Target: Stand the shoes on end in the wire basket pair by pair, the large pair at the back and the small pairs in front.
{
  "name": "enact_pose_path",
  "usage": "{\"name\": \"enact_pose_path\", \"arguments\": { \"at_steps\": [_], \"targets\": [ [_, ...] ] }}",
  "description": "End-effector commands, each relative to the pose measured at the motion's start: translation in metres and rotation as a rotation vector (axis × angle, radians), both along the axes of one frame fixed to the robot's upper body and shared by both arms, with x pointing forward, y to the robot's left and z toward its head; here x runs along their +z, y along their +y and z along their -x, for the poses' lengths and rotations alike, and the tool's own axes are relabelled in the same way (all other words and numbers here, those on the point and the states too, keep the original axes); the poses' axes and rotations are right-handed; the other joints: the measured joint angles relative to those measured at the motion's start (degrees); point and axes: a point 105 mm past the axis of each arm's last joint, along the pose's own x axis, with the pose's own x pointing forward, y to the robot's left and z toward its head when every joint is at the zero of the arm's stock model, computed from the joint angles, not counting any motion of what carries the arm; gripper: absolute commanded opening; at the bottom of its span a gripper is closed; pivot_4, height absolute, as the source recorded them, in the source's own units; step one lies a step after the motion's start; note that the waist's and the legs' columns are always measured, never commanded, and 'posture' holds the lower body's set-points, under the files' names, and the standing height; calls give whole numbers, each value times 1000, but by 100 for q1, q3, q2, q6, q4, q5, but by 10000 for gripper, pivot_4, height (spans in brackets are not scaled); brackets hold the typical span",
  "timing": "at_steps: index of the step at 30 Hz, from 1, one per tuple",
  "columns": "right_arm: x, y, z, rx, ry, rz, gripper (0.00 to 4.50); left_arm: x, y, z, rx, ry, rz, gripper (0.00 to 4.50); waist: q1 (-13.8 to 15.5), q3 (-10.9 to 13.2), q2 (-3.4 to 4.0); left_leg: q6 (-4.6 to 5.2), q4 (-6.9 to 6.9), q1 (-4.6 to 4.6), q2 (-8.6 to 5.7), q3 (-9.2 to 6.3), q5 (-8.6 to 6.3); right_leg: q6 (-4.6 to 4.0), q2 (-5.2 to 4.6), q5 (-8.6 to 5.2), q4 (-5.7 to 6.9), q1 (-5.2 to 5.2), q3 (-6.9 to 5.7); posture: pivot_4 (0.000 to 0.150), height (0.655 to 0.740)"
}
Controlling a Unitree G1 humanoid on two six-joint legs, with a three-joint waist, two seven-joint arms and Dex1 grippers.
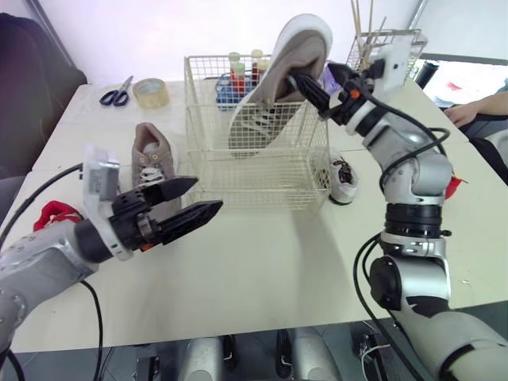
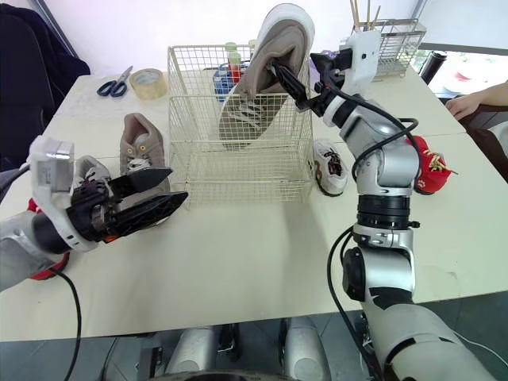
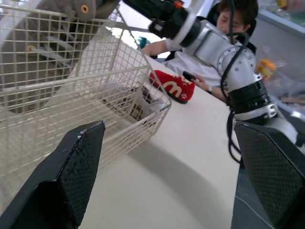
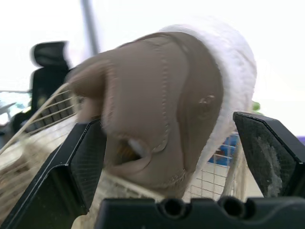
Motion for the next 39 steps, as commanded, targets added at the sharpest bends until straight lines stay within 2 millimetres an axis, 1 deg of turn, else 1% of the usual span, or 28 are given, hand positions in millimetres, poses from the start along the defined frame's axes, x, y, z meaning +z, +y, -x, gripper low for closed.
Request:
{"name": "enact_pose_path", "arguments": {
  "at_steps": [1, 4, 5, 7, 8, 10, 13, 14, 18, 22, 26, 28, 29, 30, 31, 32, 34, 35, 37, 39],
  "targets": [
    [20, -5, 9, -75, -63, -10, 44479, 1, -3, -2, -18, -16, 1, 45000, 11, 0, 0, 0, 0, -1, -2, 0, 0, 0, 0, 0, 0, -1, 0, 1500, 7400],
    [21, -7, 6, -146, -64, 34, 44479, -1, -5, -4, -24, -17, 6, 45000, -12, 0, 0, 1, 0, 0, -2, 3, 0, 0, 0, 0, 0, 0, 1, 1500, 7400],
    [22, -6, 5, -172, -75, 56, 42249, -1, -7, -5, -29, -18, 12, 45000, -11, 0, 0, 1, 0, 0, -1, 3, 0, 0, 1, 0, 0, -1, 1, 1500, 7400],
    [24, 0, 4, -208, -86, 87, 36304, -3, -11, -6, -37, -19, 19, 45000, -5, -1, -2, 1, 0, 2, -1, 2, 0, 0, 1, 0, 2, -1, 2, 1500, 7400],
    [25, 3, 4, -213, -92, 90, 32257, -4, -12, -7, -38, -19, 22, 45000, -8, -2, -3, 1, 0, 1, -1, 2, 0, 0, 2, 0, 2, -1, 2, 1500, 7400],
    [27, 7, 4, -236, -103, 106, 21126, -5, -13, -8, -39, -22, 26, 45000, -4, -2, -4, 2, 0, 1, -1, 2, 1, 0, 2, 0, 3, -1, 3, 1500, 7400],
    [29, 11, 6, -252, -126, 134, 5584, -5, -13, -10, -38, -25, 28, 45000, -10, -3, -4, 2, 2, 1, -1, 3, 1, 0, 2, 0, 3, -1, 3, 1500, 7400],
    [34, 12, 9, -253, -149, 143, 1988, -5, -14, -10, -39, -26, 30, 45000, -14, -3, -4, 2, 1, 0, -1, 4, 1, 0, 2, 0, 3, -3, 5, 1500, 7400],
    [52, 13, 18, -283, -244, 164, 1988, -6, -14, -11, -37, -28, 31, 45000, -14, -2, -4, 2, -6, -4, -1, 5, 1, 1, 3, -1, 3, -12, 6, 1500, 7400],
    [65, 15, 27, -311, -318, 178, 1988, -6, -14, -12, -38, -28, 31, 45000, -13, -2, -4, 2, -7, -11, 0, 5, 2, 1, 4, -1, 3, -19, 7, 1500, 7400],
    [86, 18, 43, -350, -449, 215, 1988, -7, -15, -12, -41, -25, 30, 45000, -9, -1, -3, 2, -7, -25, 0, 7, 2, 1, 4, -1, 3, -33, 9, 1500, 7400],
    [101, 15, 51, -382, -530, 226, 1988, -8, -14, -13, -42, -22, 30, 45000, -6, 0, -2, 1, -7, -35, 0, 7, 3, 1, 5, -1, 3, -42, 9, 1500, 7400],
    [104, 15, 53, -386, -548, 230, 1988, -8, -15, -14, -43, -20, 29, 45000, -2, 1, -2, 1, -6, -38, -1, 7, 3, 1, 5, -1, 3, -44, 9, 1500, 7400],
    [105, 15, 54, -386, -558, 233, 1988, -8, -15, -14, -44, -20, 29, 45000, 3, 1, -3, 1, -6, -41, -1, 7, 4, 1, 5, -1, 3, -46, 9, 1500, 7400],
    [102, 16, 51, -373, -529, 233, 1988, -9, -15, -14, -46, -18, 29, 45000, 5, 0, -4, 1, -5, -42, -1, 6, 4, 2, 5, -1, 2, -46, 8, 1500, 7400],
    [97, 15, 48, -362, -499, 227, 1988, -10, -16, -14, -47, -17, 29, 45000, 2, 0, -5, 1, -6, -42, -1, 6, 4, 2, 5, -1, 0, -45, 8, 1500, 7400],
    [81, 11, 38, -349, -408, 210, 1988, -10, -17, -15, -50, -17, 28, 45000, -9, -2, -8, 1, -6, -40, -1, 6, 3, 2, 5, -1, -2, -41, 8, 1500, 7400],
    [79, 10, 38, -353, -402, 211, 1988, -10, -17, -15, -50, -18, 27, 45000, -9, -3, -9, 1, -5, -39, 0, 6, 4, 2, 6, -1, -1, -41, 8, 1500, 7400],
    [79, 10, 40, -361, -418, 229, 1988, -10, -17, -16, -51, -19, 27, 45000, -7, -3, -9, 1, -4, -35, 0, 6, 4, 2, 6, -1, 2, -38, 8, 1500, 7400],
    [85, 11, 44, -384, -467, 260, 1988, -10, -17, -16, -52, -20, 25, 45000, -11, -2, -8, 0, -4, -35, 0, 5, 4, 2, 6, -1, 3, -39, 9, 1500, 7400]
  ]
}}
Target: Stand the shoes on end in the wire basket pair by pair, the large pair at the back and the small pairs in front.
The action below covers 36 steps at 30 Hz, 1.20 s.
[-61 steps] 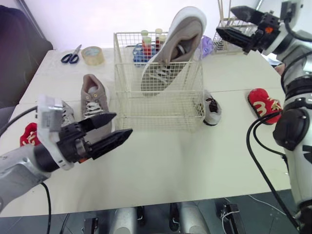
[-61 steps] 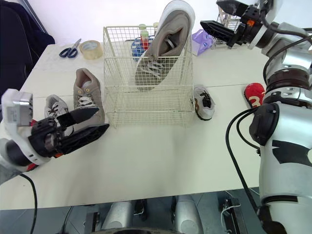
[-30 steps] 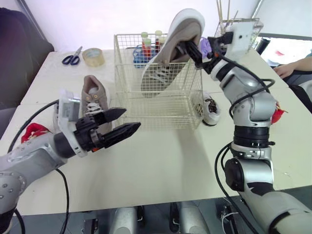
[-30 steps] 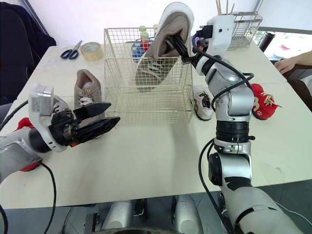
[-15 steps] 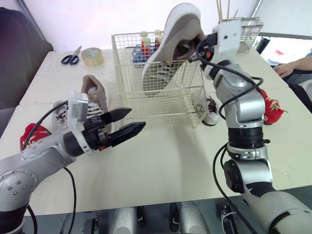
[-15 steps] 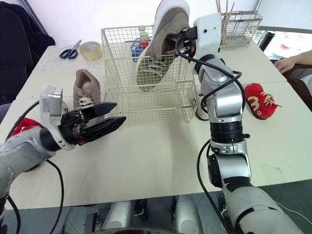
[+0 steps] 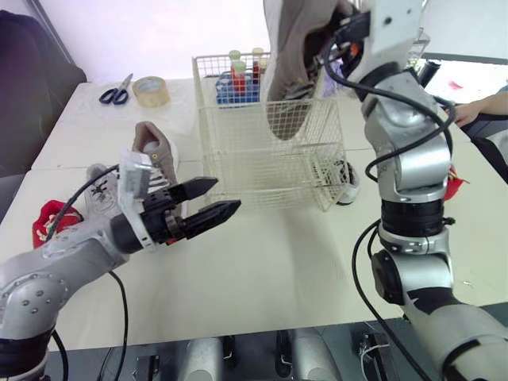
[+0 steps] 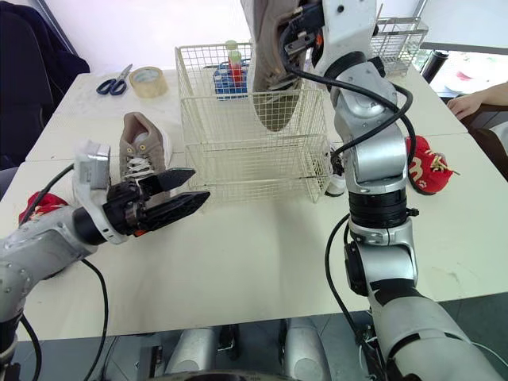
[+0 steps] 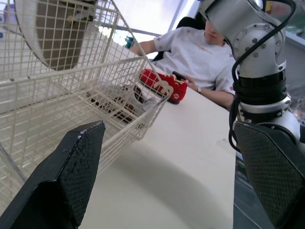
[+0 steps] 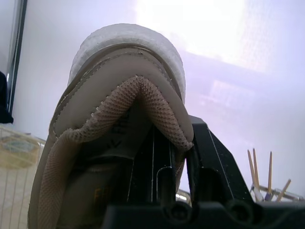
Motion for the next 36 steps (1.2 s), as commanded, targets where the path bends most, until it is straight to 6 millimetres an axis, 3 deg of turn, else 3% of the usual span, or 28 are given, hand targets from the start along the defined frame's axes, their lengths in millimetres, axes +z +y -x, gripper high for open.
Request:
{"name": "enact_pose_path", "arguments": {
  "at_steps": [1, 6, 16, 25, 30, 36],
  "targets": [
    [34, 1, 23, -20, -176, 43, 1988, 7, 0, 1, -6, -32, 1, 45000, -6, 0, 0, 0, 0, 0, 0, 0, 0, 0, 0, 0, 0, -1, 0, 1500, 7400],
    [42, -2, 24, -116, -260, 190, 1988, 6, -1, 0, -7, -33, -2, 45000, -2, 0, 1, 0, -2, -2, 0, 0, 0, 0, 0, -1, -1, -3, 0, 1500, 7400],
    [1, 1, 2, -92, -42, 177, 1988, 5, 1, 0, 9, -34, -10, 45000, 4, -2, -3, -1, 2, 3, 1, 0, 1, 0, 1, 0, 1, 2, 2, 1500, 7400],
    [-33, -18, -7, -167, 135, 121, 1988, 4, 3, -2, 19, -36, -12, 45000, -6, -4, -6, -2, -1, 12, 2, 0, 1, 0, 2, 0, 1, 7, 2, 1500, 7400],
    [-36, -9, -3, -140, 130, 173, 1988, 3, 4, -4, 17, -36, -9, 45000, -10, -5, -6, -2, -1, 15, 2, 0, 0, 0, 3, -1, 1, 10, 2, 1500, 7400],
    [-24, 3, 2, -110, 56, 214, 1988, 2, 4, -6, 11, -41, -6, 45000, -24, -5, -6, -2, -4, 16, 3, 0, 0, 0, 4, -1, 1, 9, 2, 1500, 7400]
  ]
}}
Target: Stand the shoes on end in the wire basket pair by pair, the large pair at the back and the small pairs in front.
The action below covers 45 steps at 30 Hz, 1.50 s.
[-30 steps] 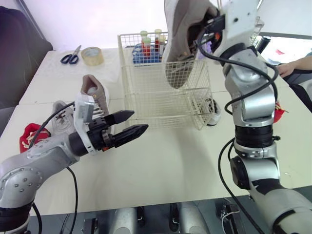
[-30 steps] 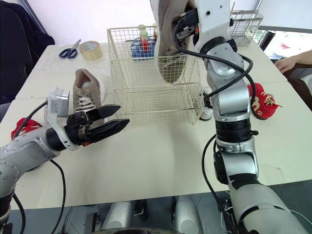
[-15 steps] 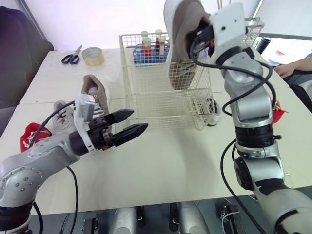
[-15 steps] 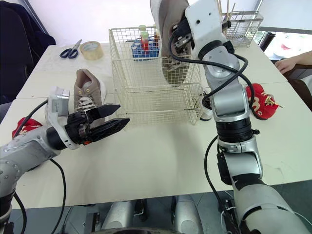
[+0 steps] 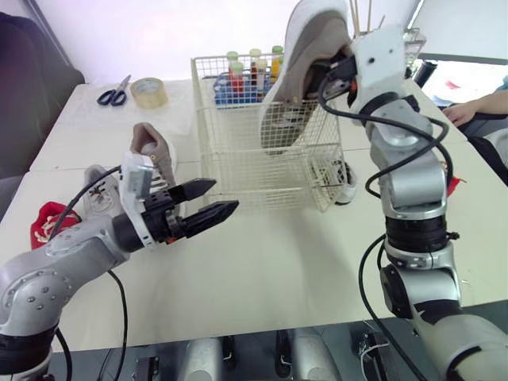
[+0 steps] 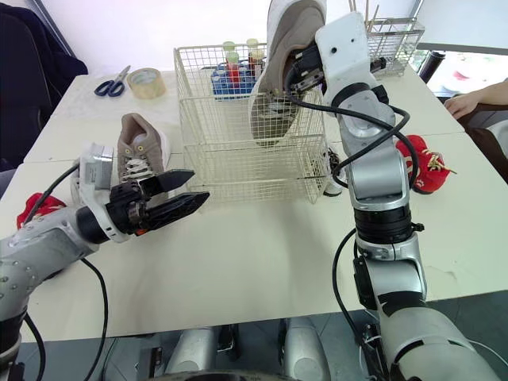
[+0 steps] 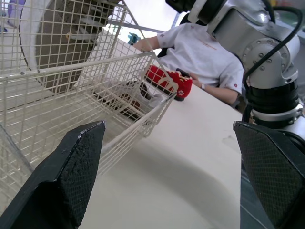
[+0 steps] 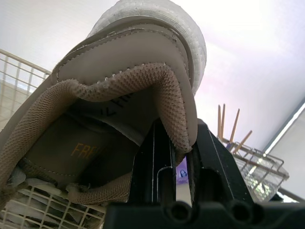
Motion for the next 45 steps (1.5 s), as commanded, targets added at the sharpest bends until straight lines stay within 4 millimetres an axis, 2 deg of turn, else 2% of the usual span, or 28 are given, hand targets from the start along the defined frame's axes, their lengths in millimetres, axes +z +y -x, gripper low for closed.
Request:
{"name": "enact_pose_path", "arguments": {
  "at_steps": [1, 4, 5, 7, 9, 10, 12, 18, 24, 25, 27, 31, 33, 39, 45],
  "targets": [
    [8, 13, 6, 51, -35, 46, 1988, 7, 0, 1, -6, -41, 8, 45000, 3, 0, 0, 0, 0, 0, 0, 0, 0, 0, 0, 0, 0, 0, 0, 1500, 7400],
    [7, 13, 5, 53, -31, 50, 1988, 8, -1, 1, -5, -43, 9, 45000, 4, 0, 0, 0, 0, 0, 0, 0, 0, 0, 0, 0, 0, 0, 0, 1500, 7400],
    [6, 12, 5, 46, -30, 59, 8697, 7, -1, 1, -4, -42, 10, 45000, 5, 0, 0, 0, 0, 0, 0, 0, 0, 0, 0, 0, 0, 0, 0, 1500, 7400],
    [7, 10, 5, 34, -33, 76, 16741, 7, -1, 2, -4, -41, 12, 45000, 4, 0, 0, 0, 0, -1, 0, 0, 0, 0, 0, 0, 0, 0, 1, 1500, 7400],
    [10, 6, 5, 12, -49, 92, 28257, 6, -1, 2, -2, -39, 13, 45000, 7, 0, 0, 0, 0, -1, 0, 0, 0, 0, 0, 0, 0, -1, 1, 1500, 7400],
    [11, 3, 5, -1, -55, 100, 31923, 6, -1, 2, -2, -39, 14, 45000, 20, 0, 0, 0, 0, -2, 0, 0, 0, 0, 0, 0, 0, -1, 1, 1500, 7400],
    [13, -3, 5, -21, -63, 111, 42455, 5, -1, 1, -2, -37, 16, 45000, 29, 0, 0, 0, 1, -3, -1, 0, 0, 0, -1, 0, -1, -1, 1, 1500, 7400],
    [13, -7, 4, -33, -71, 114, 42455, 5, -3, -2, -13, -38, 20, 45000, 17, 0, 0, 0, 1, -2, -1, 1, 0, 0, -1, 0, -1, -1, 2, 1500, 7400],
    [4, -12, -2, -41, -32, 83, 42455, 4, -4, -2, -15, -38, 19, 45000, 14, 0, 0, 0, 1, -2, -1, 1, 0, 0, -1, 0, -1, -1, 2, 1500, 7400],
    [3, -12, -3, -38, -25, 78, 37419, 4, -4, -2, -14, -38, 19, 45000, 18, 0, 0, 0, 1, -2, 0, 1, 0, 0, -1, 0, -1, -1, 2, 1500, 7400],
    [2, -12, -4, -32, -19, 72, 30526, 3, -4, -1, -12, -37, 19, 45000, 17, 0, 0, 0, 1, -2, -1, 1, 0, 0, -1, 0, -1, -1, 2, 1500, 7400],
    [2, -9, -4, -21, -18, 68, 8543, 3, -4, -1, -10, -36, 17, 45000, 31, 0, 0, 0, 1, -3, -1, 0, 0, 0, -1, 0, -2, -1, 2, 1500, 7400],
    [3, -7, -3, -16, -24, 70, 196, 2, -4, -1, -9, -36, 17, 45000, 20, 0, 0, 0, 2, -4, -2, 1, 0, 0, -3, 0, -2, -1, 2, 1500, 7400],
    [36, -3, 15, -28, -195, 106, 196, 2, -4, -1, -10, -34, 15, 45000, 22, 1, 0, 0, 0, -4, -2, 1, 0, 0, -2, 0, -2, -2, 3, 1500, 7400],
    [56, -2, 27, -67, -315, 193, 196, 2, -5, -3, -15, -33, 17, 45000, 30, 1, 0, 0, 1, -7, -2, 1, 0, 0, -2, 0, -3, -5, 3, 1500, 7400]
  ]
}}
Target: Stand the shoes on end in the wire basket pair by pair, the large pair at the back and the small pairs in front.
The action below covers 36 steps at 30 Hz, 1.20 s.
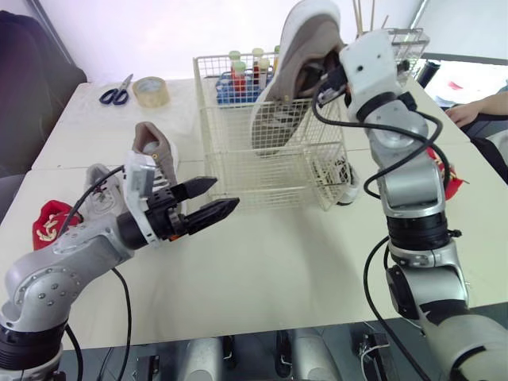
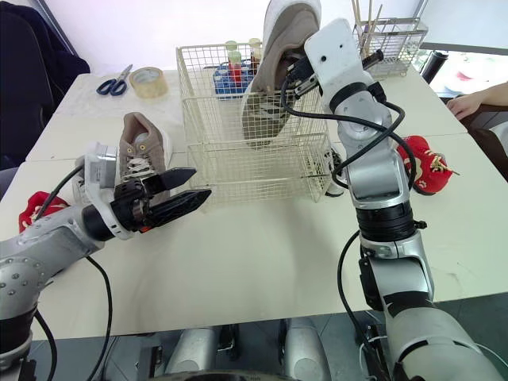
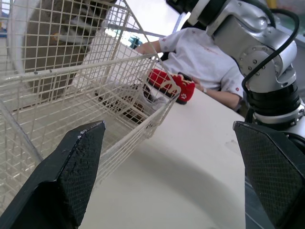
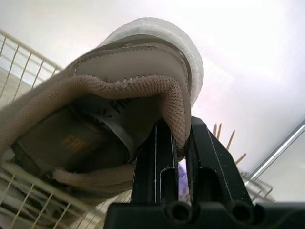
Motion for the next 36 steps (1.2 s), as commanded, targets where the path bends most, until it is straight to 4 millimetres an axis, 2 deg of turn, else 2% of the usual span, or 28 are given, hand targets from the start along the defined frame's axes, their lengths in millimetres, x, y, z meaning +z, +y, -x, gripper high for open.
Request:
{"name": "enact_pose_path", "arguments": {
  "at_steps": [1, 6, 11, 15, 21, 29, 32, 36],
  "targets": [
    [44, 5, 26, -9, -216, 75, 196, 5, -3, 1, -15, -29, 2, 45000, -1, 0, 0, 0, 0, 0, 0, 0, 0, 0, 0, 0, 0, 0, 0, 1500, 7400],
    [44, 13, 28, -11, -259, 199, 196, 6, -3, 0, -17, -32, 4, 45000, -16, 1, 0, 0, -1, -2, 1, 0, 0, 0, 1, 0, -1, -4, 0, 1500, 7400],
    [25, 29, 22, 50, -216, 272, 196, 6, -3, 0, -12, -35, 5, 45000, -19, 0, -1, -1, -2, -2, 1, 1, 1, 0, 2, 0, 0, -4, 0, 1500, 7400],
    [4, 20, 9, 32, -85, 213, 196, 5, -2, 1, 2, -35, -4, 45000, -19, -1, -3, -1, 0, 3, 2, 0, 1, 0, 2, 0, 0, 1, 0, 1500, 7400],
    [-3, -7, 0, -65, -12, 174, 196, 4, -2, 1, 8, -36, -11, 45000, -7, -2, -4, -1, 1, 9, 1, 0, 1, 0, 0, 0, 0, 8, 0, 1500, 7400],
    [1, 5, 5, -32, -53, 214, 196, 6, -3, 0, 4, -40, -8, 45000, -15, -2, -4, -1, 0, 10, 1, 0, 1, 0, 0, 0, 0, 8, 0, 1500, 7400],
    [5, 2, 7, -46, -72, 221, 10470, 5, -3, 0, 1, -38, -6, 45000, -17, -2, -4, -1, 0, 10, 1, 1, 1, 0, 0, 0, 0, 8, 0, 1500, 7400],
    [13, -4, 12, -77, -125, 238, 30407, 5, -4, -1, -1, -35, -5, 45000, -10, -1, -3, -1, 0, 8, 1, 1, 1, 0, 0, 0, 0, 6, 0, 1500, 7400]
  ]
}}
